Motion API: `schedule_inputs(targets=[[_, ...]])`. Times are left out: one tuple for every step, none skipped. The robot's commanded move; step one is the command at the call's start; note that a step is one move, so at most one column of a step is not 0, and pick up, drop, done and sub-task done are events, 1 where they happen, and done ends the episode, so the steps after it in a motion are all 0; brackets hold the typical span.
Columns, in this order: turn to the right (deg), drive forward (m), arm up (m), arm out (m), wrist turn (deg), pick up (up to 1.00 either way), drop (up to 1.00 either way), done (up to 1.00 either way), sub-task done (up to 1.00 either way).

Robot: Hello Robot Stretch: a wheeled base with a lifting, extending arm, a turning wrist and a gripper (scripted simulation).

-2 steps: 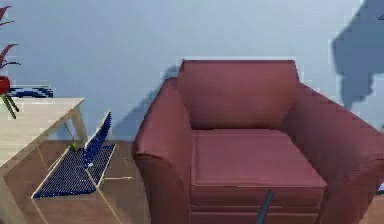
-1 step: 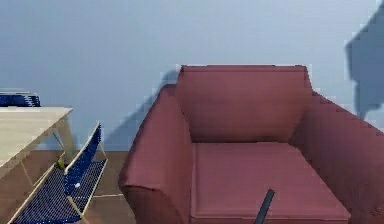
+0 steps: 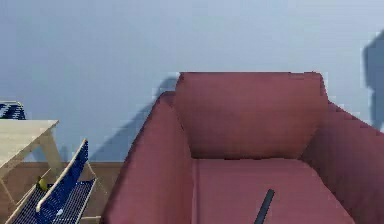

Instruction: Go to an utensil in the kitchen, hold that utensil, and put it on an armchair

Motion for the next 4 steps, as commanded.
schedule_inputs(targets=[[-45.0,0.0,0.0,0.0,0.0,0.0,0.0,0.0,0.0],[-45.0,0.0,0.0,0.0,0.0,0.0,0.0,0.0,0.0],[-45.0,0.0,0.0,0.0,0.0,0.0,0.0,0.0,0.0],[-42.0,0.0,0.0,0.0,0.0,0.0,0.0,0.0,0.0]])
